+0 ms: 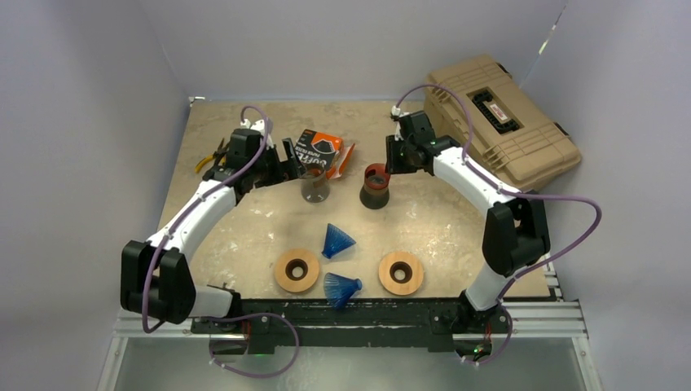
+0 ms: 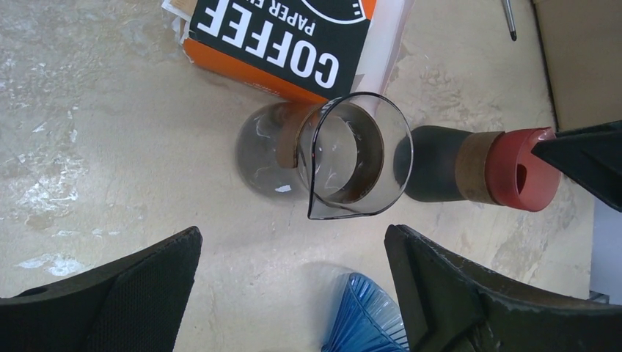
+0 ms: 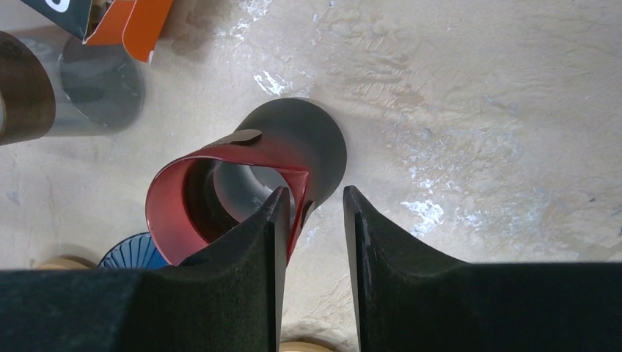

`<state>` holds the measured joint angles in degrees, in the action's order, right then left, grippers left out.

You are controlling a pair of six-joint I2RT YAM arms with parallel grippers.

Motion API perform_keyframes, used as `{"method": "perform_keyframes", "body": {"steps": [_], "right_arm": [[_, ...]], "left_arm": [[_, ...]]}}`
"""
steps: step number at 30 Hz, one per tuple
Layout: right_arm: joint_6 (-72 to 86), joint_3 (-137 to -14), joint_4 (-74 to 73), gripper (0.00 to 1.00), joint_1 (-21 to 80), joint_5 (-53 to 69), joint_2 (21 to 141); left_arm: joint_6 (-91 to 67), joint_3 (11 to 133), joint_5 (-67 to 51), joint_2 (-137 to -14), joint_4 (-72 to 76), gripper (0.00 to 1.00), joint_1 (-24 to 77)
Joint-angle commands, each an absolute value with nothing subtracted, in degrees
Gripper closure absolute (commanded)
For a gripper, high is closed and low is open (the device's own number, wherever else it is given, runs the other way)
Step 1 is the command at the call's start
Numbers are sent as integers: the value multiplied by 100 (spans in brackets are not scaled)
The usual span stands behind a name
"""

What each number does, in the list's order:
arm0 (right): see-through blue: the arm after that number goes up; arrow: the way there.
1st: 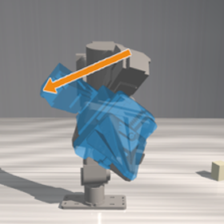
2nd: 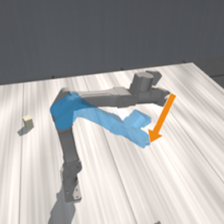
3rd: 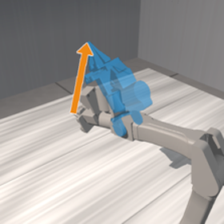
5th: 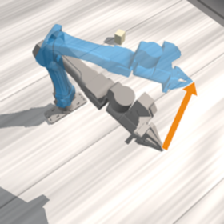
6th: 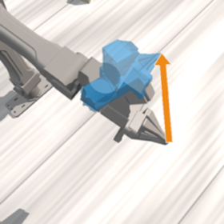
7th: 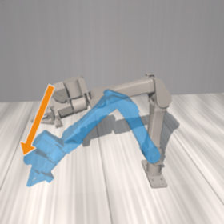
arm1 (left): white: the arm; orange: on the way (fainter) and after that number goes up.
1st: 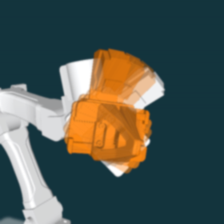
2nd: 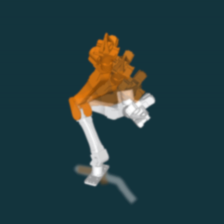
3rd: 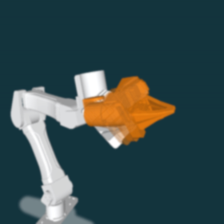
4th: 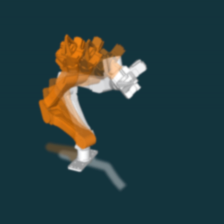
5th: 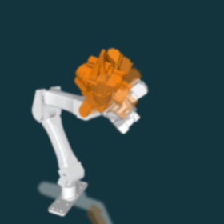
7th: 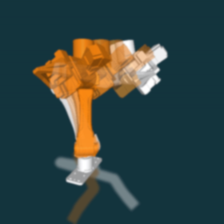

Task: Place the coffee filter in the dripper
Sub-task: Move the coffee server to the center of the board.

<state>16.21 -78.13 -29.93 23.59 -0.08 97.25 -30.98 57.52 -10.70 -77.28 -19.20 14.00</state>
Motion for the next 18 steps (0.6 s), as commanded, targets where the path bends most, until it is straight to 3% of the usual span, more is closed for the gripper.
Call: {"method": "perform_keyframes", "body": {"steps": [1, 3, 8, 18], "right_arm": [[1515, -7664, -2843, 68, 2255, 228, 9610], [1527, -7619, -2824, 80, 2166, 243, 9537], [1502, -7534, -2866, 97, 1971, 28, 9361], [1697, -7008, -3021, 96, 1314, -839, 8928]], "left_arm": [[-3178, 6024, -1154, -7857, -1723, 4, 1371], [-3135, 6042, -1136, -7919, -1719, 4, 1371], [-3087, 6097, -1090, -8055, -1680, 4, 1371], [-3112, 6235, -1203, -8332, -1615, 5, 1371]]}}
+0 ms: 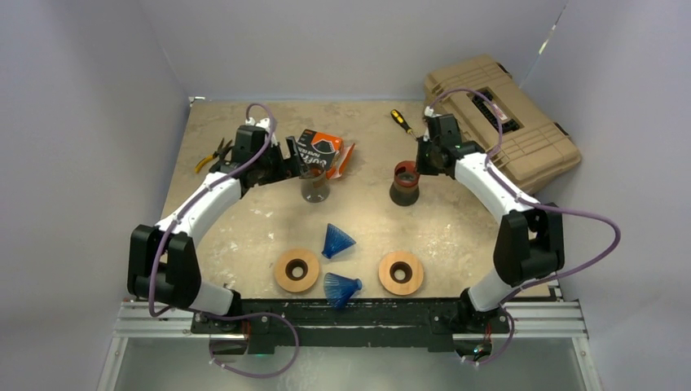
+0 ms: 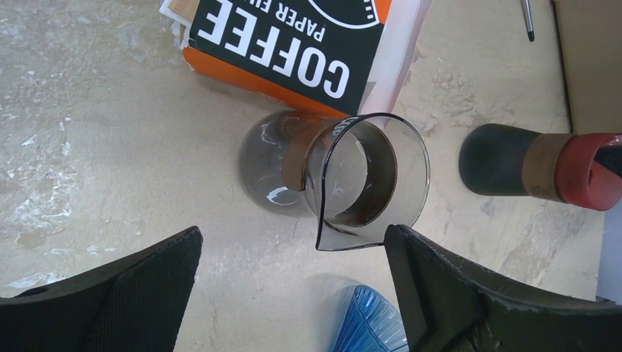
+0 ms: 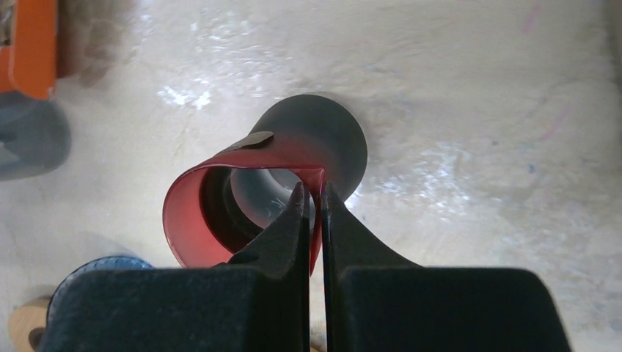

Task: Place the coffee filter in the dripper
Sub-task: Move the coffee server to the center of the board.

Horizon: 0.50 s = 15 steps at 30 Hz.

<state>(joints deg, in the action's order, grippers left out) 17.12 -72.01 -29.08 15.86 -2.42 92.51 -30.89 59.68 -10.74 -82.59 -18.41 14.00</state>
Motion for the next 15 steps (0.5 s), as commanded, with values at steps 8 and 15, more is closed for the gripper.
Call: {"method": "perform_keyframes", "body": {"steps": [8, 15], "right_arm": [[1609, -7279, -3124, 45, 1273, -504, 8360], [1615, -7471, -3163, 11, 1270, -376, 7823]], "left_arm": [[-3190, 6347, -1274, -8686, -1467, 13, 1371], [-3177, 6518, -1340, -9112, -1369, 31, 1379]]}}
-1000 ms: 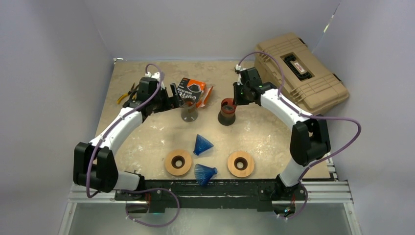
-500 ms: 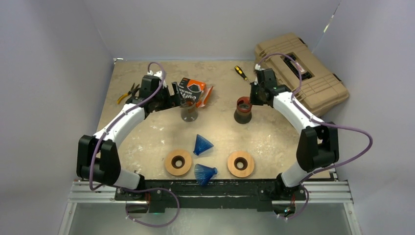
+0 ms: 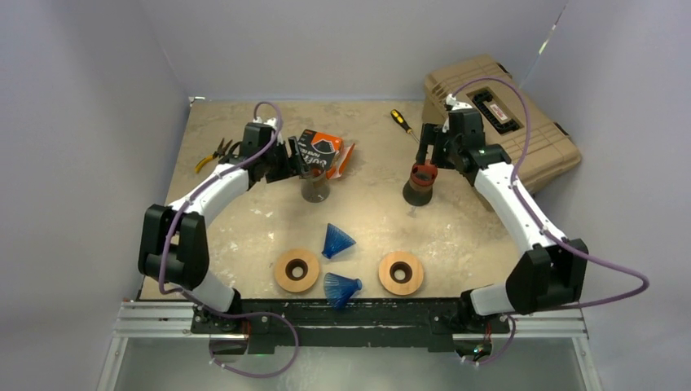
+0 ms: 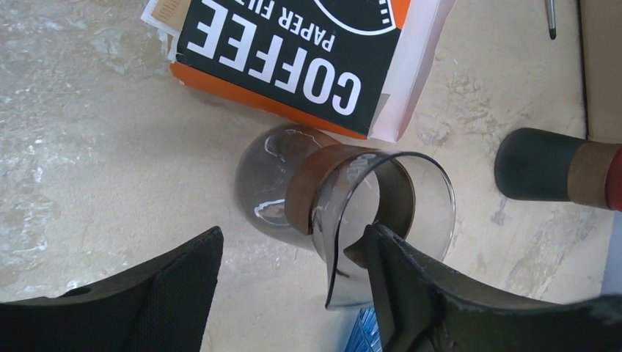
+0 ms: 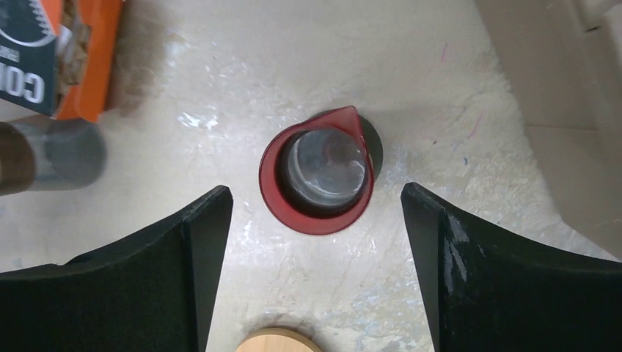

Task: Place the coffee filter in the dripper
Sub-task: Move the coffee server to the center of the board.

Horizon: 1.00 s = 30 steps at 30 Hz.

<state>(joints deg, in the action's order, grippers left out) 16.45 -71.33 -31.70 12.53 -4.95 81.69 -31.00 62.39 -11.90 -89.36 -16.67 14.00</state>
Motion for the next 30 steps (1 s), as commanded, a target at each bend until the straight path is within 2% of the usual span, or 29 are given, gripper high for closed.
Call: {"method": "perform_keyframes", "body": {"steps": [1, 4, 9, 17, 30], "right_arm": [[1617, -7490, -3164, 10, 1271, -314, 7763], [1623, -7523, -3143, 6, 1274, -117, 7592], [1663, -7532, -3078, 4, 1272, 276, 7485], [1705, -7489, -2963, 4, 1274, 699, 7453], [1723, -7427, -2876, 1, 1274, 982, 7436]], "left_arm": [[-3181, 6541, -1411, -9183, -1352, 35, 1386], [-3181, 6632, -1476, -9302, -1327, 42, 1495], [-3218, 6795, -1501, -9479, -1323, 52, 1813], [-3481, 7069, -1523, -9908, -1103, 60, 2546], [-4102, 7462, -1696, -10640, -500, 57, 3294]]}}
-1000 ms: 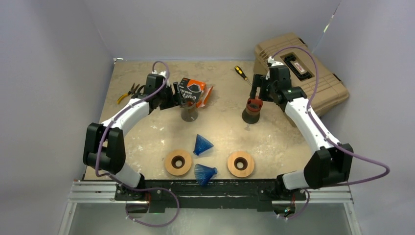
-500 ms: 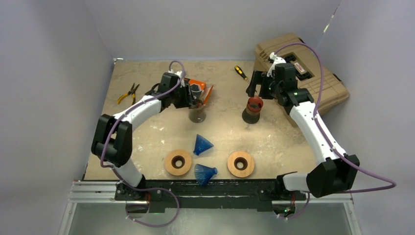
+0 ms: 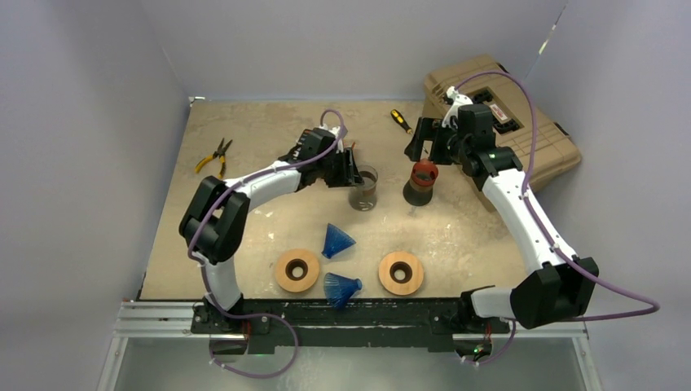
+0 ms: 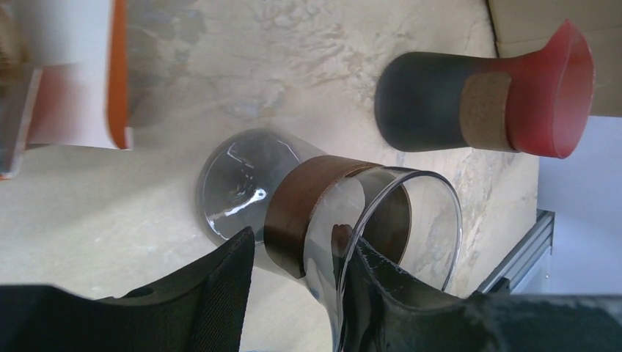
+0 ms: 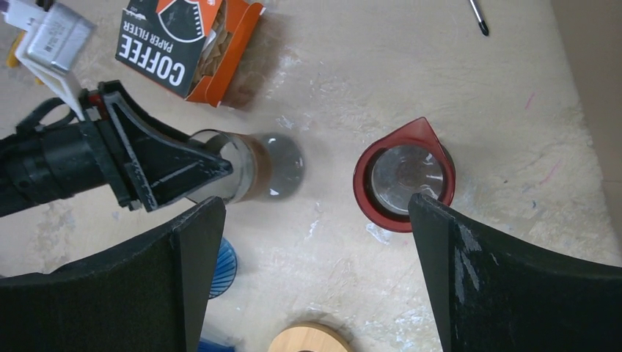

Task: Place the coffee filter in the dripper
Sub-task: Move the coffee server to the center of the board, then pick up the dripper holder from the center of the board.

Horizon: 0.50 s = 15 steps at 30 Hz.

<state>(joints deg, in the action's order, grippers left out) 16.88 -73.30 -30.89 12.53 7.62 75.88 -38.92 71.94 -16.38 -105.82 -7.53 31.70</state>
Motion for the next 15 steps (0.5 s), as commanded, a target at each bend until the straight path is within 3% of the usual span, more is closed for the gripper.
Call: {"method": "perform_keyframes", "body": {"steps": [1, 6, 12, 15], "right_arm": [[1725, -7431, -2873, 1, 1273, 991, 7431], [1673, -7389, -2705, 1, 1272, 857, 7375], [1594, -7274, -2618, 1, 1272, 1038, 7352], [1572, -7179, -2574, 1, 1271, 1110, 7300]], "left_arm": [[-4092, 7457, -1656, -10623, -520, 55, 3290], [-3873, 7456, -1291, -10321, -846, 45, 3293], [-3579, 7262, -701, -9526, -1022, 23, 3294], [-3393, 7147, -213, -8982, -1270, 17, 3296]]}}
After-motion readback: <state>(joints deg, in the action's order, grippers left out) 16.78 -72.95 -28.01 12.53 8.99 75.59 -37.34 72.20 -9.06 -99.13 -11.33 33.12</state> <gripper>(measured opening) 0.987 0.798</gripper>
